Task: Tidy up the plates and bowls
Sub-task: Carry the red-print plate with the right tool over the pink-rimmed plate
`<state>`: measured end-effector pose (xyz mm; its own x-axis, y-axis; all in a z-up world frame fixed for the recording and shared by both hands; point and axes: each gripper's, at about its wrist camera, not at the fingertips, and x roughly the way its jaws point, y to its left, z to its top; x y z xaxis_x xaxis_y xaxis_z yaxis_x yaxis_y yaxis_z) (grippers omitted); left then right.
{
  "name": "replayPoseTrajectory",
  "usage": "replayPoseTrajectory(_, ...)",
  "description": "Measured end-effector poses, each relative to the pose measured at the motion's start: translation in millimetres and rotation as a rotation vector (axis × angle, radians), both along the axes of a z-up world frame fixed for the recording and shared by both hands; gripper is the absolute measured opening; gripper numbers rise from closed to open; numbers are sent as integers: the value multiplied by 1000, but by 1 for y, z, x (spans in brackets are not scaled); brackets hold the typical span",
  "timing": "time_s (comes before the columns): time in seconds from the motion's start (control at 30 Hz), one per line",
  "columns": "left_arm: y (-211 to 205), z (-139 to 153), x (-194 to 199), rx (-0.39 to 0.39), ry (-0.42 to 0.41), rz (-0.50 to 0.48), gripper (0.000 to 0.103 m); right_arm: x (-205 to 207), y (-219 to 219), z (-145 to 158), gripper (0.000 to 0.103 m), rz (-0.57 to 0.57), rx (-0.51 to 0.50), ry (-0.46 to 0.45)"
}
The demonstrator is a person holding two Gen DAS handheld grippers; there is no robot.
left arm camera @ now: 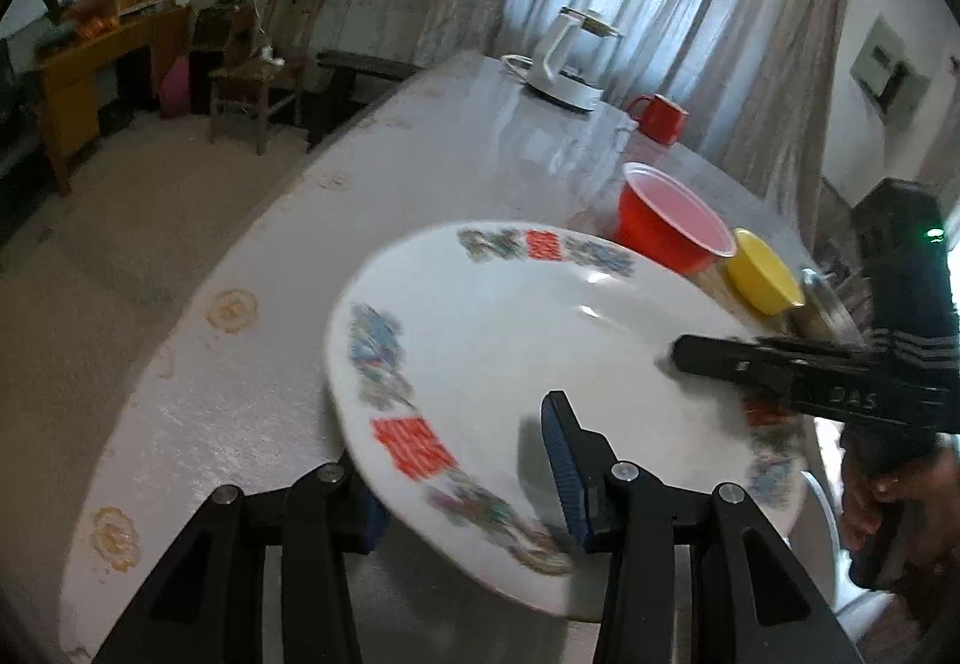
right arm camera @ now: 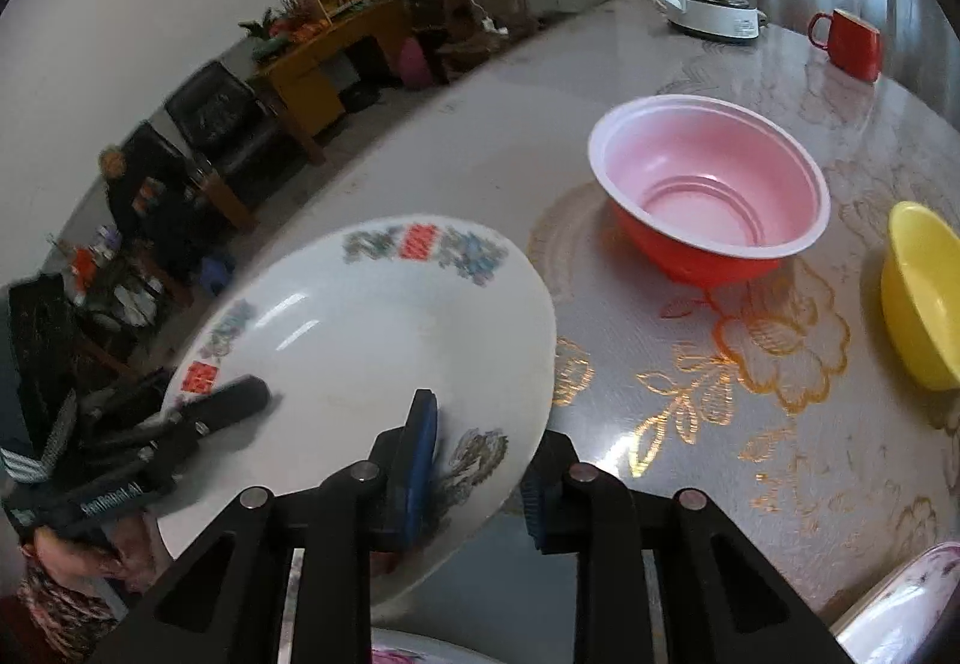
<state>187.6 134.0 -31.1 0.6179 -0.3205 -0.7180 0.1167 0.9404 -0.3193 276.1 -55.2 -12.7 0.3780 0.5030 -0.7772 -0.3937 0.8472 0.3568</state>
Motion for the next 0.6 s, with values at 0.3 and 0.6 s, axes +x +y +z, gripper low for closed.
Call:
replayPoseTrajectory(0.3, -10, -8, -2, 49, -13, -10, 46, -11, 2, -4, 25, 16, -49, -15)
replayPoseTrajectory(0.6, -14, -2, -9, 43, -36, -3, 46, -28, -13, 2, 26, 10, -35, -49)
